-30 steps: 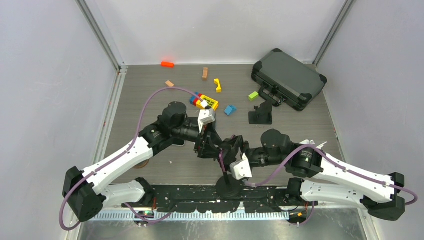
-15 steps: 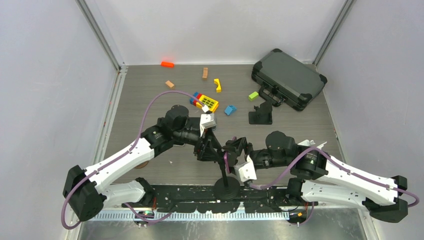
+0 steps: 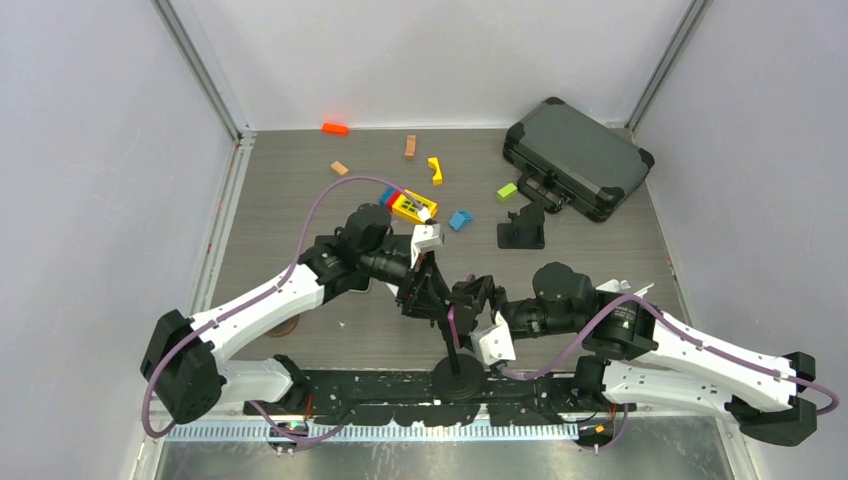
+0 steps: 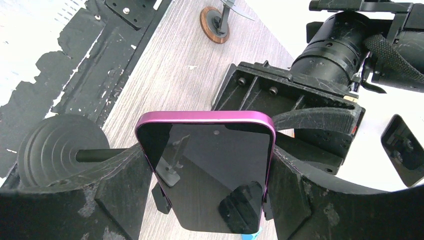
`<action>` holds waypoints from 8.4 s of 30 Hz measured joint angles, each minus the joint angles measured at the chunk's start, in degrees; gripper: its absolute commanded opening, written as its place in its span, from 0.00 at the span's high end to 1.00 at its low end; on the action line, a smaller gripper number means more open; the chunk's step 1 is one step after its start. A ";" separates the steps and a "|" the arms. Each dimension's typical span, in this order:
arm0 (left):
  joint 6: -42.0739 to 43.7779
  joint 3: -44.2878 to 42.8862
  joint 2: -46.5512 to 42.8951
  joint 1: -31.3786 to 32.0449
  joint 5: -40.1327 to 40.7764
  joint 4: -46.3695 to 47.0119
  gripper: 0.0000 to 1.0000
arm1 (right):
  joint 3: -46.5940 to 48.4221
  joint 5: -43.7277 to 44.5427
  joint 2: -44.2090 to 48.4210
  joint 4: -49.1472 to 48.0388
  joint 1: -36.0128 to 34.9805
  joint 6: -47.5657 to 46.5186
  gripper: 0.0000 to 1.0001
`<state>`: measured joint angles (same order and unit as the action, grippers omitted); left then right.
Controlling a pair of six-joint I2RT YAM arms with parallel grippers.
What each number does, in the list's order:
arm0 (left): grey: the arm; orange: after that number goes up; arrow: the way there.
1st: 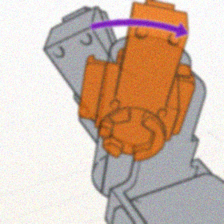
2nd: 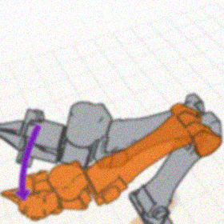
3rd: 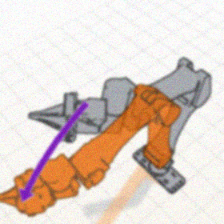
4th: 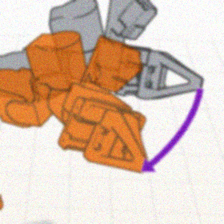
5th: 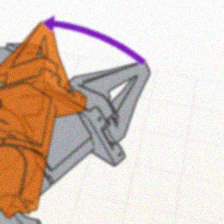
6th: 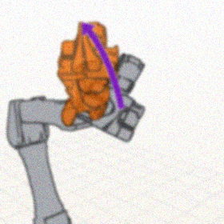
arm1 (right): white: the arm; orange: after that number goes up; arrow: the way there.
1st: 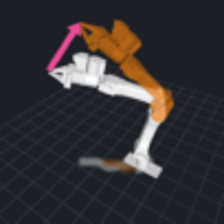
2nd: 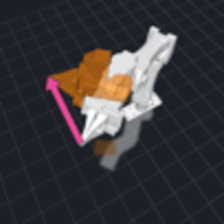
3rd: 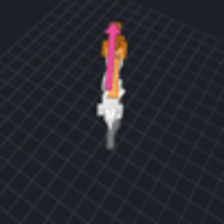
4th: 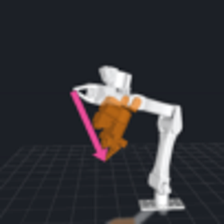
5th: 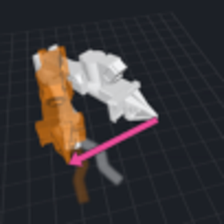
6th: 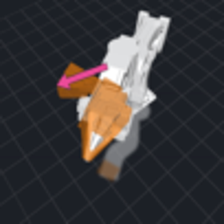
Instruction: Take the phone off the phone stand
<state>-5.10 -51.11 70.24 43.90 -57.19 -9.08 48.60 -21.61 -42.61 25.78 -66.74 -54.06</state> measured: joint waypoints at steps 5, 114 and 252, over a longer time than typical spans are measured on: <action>-2.01 0.61 0.81 0.00 -1.07 3.96 0.50 | 0.00 0.00 0.02 0.02 0.00 0.00 1.00; 2.40 4.20 -9.20 2.54 17.77 -3.32 1.00 | 9.97 33.55 -7.91 3.67 -0.98 67.30 1.00; 0.39 9.99 -23.39 7.58 15.52 -2.54 0.30 | -10.47 4.15 3.65 -15.93 -0.26 42.14 1.00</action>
<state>-4.71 -41.12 46.85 51.48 -41.67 -11.62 38.13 -17.45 -38.96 9.85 -67.00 -11.92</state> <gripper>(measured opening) 0.738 0.776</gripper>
